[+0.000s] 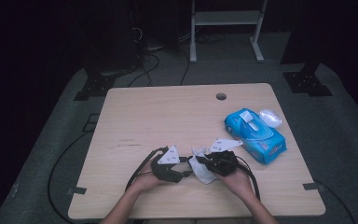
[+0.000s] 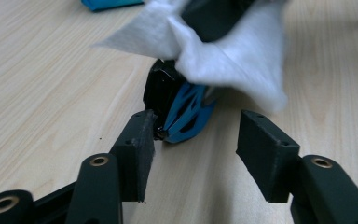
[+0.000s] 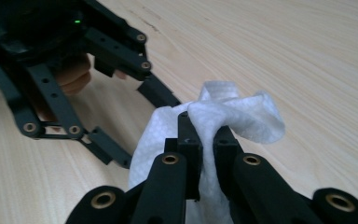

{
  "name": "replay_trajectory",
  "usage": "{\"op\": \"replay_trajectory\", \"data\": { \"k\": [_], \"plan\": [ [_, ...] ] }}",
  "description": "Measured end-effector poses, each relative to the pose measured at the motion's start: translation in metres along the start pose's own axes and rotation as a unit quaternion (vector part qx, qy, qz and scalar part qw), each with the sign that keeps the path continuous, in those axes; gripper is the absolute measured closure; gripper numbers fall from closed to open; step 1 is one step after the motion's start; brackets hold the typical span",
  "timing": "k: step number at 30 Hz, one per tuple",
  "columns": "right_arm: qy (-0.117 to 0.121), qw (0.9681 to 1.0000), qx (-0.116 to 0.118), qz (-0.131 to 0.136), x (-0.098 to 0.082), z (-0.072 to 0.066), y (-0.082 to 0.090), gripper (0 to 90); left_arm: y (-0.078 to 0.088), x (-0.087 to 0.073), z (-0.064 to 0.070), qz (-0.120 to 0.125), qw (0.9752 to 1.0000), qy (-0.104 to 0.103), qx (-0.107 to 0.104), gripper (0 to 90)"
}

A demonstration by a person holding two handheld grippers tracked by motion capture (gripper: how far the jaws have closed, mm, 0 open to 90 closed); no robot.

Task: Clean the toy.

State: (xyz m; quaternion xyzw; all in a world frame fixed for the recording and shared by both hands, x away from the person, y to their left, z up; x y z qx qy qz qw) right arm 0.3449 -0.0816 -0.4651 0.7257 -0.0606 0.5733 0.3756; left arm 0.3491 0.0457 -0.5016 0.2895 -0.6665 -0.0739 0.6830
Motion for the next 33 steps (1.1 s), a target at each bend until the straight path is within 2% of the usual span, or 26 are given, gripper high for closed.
{"op": "replay_trajectory", "data": {
  "k": [5, 11, 13, 15, 18, 21, 25, 26, 28, 29, 31, 33],
  "plan": [
    [-0.001, 1.0000, 0.008, 0.004, -0.001, -0.002, -0.001, 85.7, -0.001, 0.000, -0.001, -0.001, 0.9999, 0.005, 0.013, 38.1],
    [0.000, 0.9999, 0.007, 0.008, -0.001, 0.001, 0.001, 85.7, -0.003, 0.002, -0.002, 0.002, 0.9998, 0.007, 0.018, 37.6],
    [0.004, 0.9999, 0.003, 0.015, 0.002, 0.002, 0.006, 85.8, -0.003, 0.003, -0.003, 0.004, 0.9998, 0.005, 0.019, 37.6],
    [-0.004, 0.9995, 0.006, 0.031, 0.009, 0.004, 0.013, 85.8, -0.004, 0.005, -0.006, 0.007, 0.9997, 0.011, 0.020, 36.7],
    [-0.006, 0.9990, -0.002, 0.045, 0.015, 0.009, 0.028, 85.8, -0.008, 0.010, -0.010, 0.014, 0.9997, 0.017, 0.014, 31.3],
    [-0.014, 0.9991, -0.014, 0.037, 0.010, 0.015, 0.036, 85.8, -0.017, 0.015, -0.011, 0.004, 0.9999, 0.012, 0.000, 28.4],
    [-0.023, 0.9993, -0.027, 0.012, -0.008, 0.023, 0.041, 85.8, -0.025, 0.019, -0.016, -0.004, 0.9998, 0.017, -0.009, 27.2],
    [-0.025, 0.9992, -0.029, 0.007, -0.012, 0.025, 0.042, 85.7, -0.027, 0.020, -0.017, -0.004, 0.9997, 0.021, -0.014, 27.8],
    [-0.027, 0.9992, -0.030, -0.002, -0.017, 0.028, 0.043, 85.7, -0.029, 0.020, -0.017, -0.003, 0.9994, 0.020, -0.030, 35.2],
    [-0.029, 0.9991, -0.030, -0.005, -0.019, 0.029, 0.043, 85.7, -0.030, 0.020, -0.015, -0.003, 0.9988, 0.017, -0.046, 39.9],
    [-0.032, 0.9991, -0.028, -0.003, -0.021, 0.031, 0.042, 85.7, -0.029, 0.020, -0.014, -0.002, 0.9986, 0.002, -0.052, 47.4],
    [-0.030, 0.9989, -0.035, -0.002, -0.020, 0.033, 0.040, 85.7, -0.025, 0.020, -0.015, -0.001, 0.9981, -0.004, -0.062, 59.8]
  ]
}}
Point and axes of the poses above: each handheld gripper's, and its own axes: y roughly backward along the jaws, x roughly out of its top, z roughly to its right, the point moved 7 cm from there along -y, roughly forward along the jaws, and after that the axes turned 6 degrees about z, right-handed, at the moved point
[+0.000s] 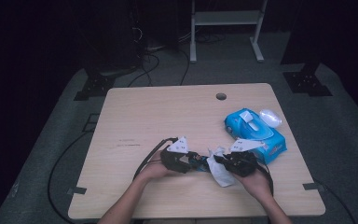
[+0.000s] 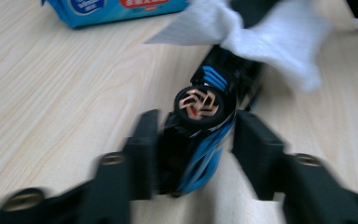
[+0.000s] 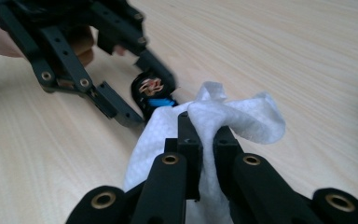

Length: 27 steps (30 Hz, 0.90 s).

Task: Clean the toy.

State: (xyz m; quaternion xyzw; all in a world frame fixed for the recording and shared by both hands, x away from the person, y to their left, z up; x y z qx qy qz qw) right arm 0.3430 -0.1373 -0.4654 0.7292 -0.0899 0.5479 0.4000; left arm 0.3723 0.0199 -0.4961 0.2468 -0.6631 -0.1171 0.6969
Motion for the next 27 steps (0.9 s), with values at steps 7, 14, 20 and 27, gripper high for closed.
{"op": "replay_trajectory", "data": {
  "k": [7, 14, 20, 27],
  "plan": [
    [-0.018, 0.9998, 0.010, 0.007, 0.011, 0.005, -0.021, 85.7, 0.012, -0.007, -0.008, -0.012, 0.9994, -0.019, 0.026, 67.3],
    [-0.011, 0.9996, 0.026, 0.009, 0.020, -0.001, -0.041, 85.7, 0.034, -0.019, -0.018, -0.008, 0.9991, -0.001, 0.042, 67.9],
    [-0.009, 0.9993, 0.035, 0.011, 0.018, -0.008, -0.041, 85.7, 0.038, -0.019, -0.014, -0.003, 0.9994, 0.014, 0.030, 64.3],
    [-0.006, 0.9988, 0.048, 0.012, 0.013, -0.014, -0.035, 85.9, 0.038, -0.012, -0.011, 0.016, 0.9990, 0.035, 0.021, 53.0]
  ]
}}
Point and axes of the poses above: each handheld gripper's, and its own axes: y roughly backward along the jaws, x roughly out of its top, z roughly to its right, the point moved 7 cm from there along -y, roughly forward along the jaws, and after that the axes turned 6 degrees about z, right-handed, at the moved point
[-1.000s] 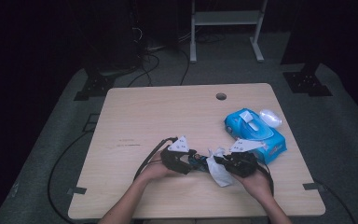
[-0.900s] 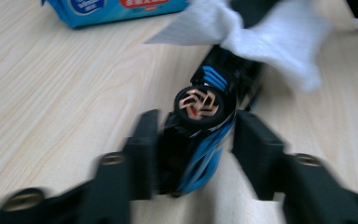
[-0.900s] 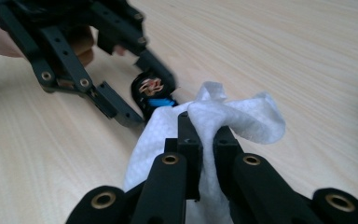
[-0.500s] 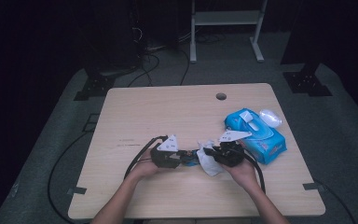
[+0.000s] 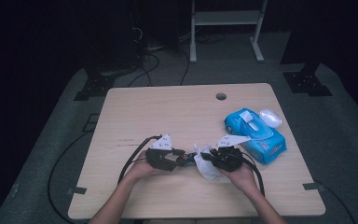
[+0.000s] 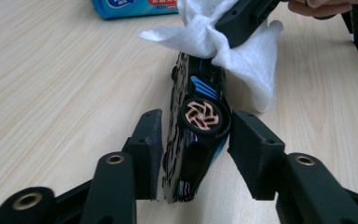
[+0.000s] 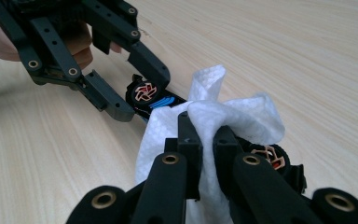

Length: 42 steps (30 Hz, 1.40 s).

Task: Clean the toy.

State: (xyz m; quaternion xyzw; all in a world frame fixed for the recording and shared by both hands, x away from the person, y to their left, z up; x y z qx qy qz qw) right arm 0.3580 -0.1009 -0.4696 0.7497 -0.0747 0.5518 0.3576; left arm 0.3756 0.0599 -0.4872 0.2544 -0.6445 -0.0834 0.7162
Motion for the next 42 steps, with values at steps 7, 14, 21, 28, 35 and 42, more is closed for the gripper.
{"op": "replay_trajectory", "data": {
  "k": [7, 14, 21, 28, 35, 42],
  "plan": [
    [0.002, 1.0000, 0.009, -0.002, -0.004, -0.004, 0.004, 85.8, -0.007, -0.004, 0.005, -0.015, 0.9997, 0.006, -0.016, 52.5],
    [0.011, 0.9997, 0.016, -0.015, -0.011, -0.009, 0.010, 85.7, -0.010, -0.006, 0.012, -0.022, 0.9996, -0.013, -0.011, 48.7],
    [0.024, 0.9983, 0.026, -0.045, -0.023, -0.013, 0.014, 85.6, -0.014, -0.009, 0.025, -0.043, 0.9973, -0.059, -0.005, 41.7],
    [0.023, 0.9972, 0.026, -0.066, -0.036, -0.013, 0.013, 85.6, -0.015, -0.016, 0.028, -0.047, 0.9971, -0.060, -0.001, 35.3],
    [-0.002, 0.9993, 0.029, -0.025, -0.013, -0.001, 0.019, 85.5, -0.014, -0.015, 0.025, -0.041, 0.9973, -0.058, 0.022, 26.2],
    [-0.021, 0.9985, 0.001, -0.050, -0.025, 0.019, 0.005, 85.2, -0.013, -0.015, 0.023, -0.035, 0.9974, -0.051, 0.038, 18.8]
  ]
}}
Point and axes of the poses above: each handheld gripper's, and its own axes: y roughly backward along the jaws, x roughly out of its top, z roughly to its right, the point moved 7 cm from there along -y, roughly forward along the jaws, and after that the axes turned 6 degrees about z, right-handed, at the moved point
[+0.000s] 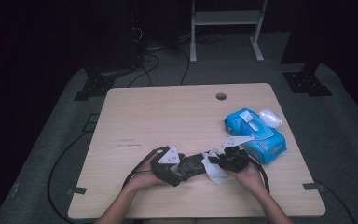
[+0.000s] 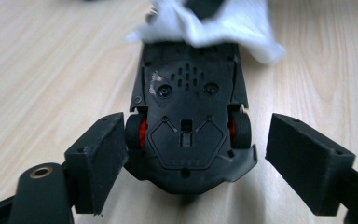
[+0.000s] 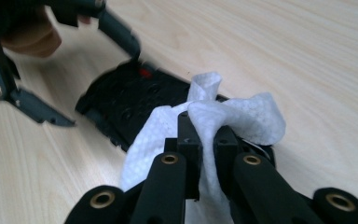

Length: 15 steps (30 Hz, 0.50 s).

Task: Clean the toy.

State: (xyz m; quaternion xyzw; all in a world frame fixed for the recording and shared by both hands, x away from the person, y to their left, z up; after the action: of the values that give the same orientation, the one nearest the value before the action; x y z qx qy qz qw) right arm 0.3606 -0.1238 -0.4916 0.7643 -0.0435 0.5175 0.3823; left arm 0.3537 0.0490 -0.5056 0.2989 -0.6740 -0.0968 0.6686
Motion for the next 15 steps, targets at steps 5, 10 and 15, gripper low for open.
{"op": "replay_trajectory", "data": {
  "k": [5, 10, 15],
  "plan": [
    [0.011, 0.9999, -0.003, -0.006, -0.005, -0.002, 0.002, 85.2, -0.002, -0.002, -0.006, -0.004, 0.9998, 0.018, 0.009, 14.2],
    [0.007, 1.0000, 0.001, 0.004, -0.006, 0.000, 0.002, 85.2, -0.007, -0.005, -0.008, -0.012, 0.9996, 0.019, 0.015, 11.9],
    [0.001, 0.9999, 0.004, 0.009, -0.007, 0.000, 0.002, 85.2, -0.014, -0.009, -0.006, -0.029, 0.9994, 0.016, 0.012, 12.9]
  ]
}}
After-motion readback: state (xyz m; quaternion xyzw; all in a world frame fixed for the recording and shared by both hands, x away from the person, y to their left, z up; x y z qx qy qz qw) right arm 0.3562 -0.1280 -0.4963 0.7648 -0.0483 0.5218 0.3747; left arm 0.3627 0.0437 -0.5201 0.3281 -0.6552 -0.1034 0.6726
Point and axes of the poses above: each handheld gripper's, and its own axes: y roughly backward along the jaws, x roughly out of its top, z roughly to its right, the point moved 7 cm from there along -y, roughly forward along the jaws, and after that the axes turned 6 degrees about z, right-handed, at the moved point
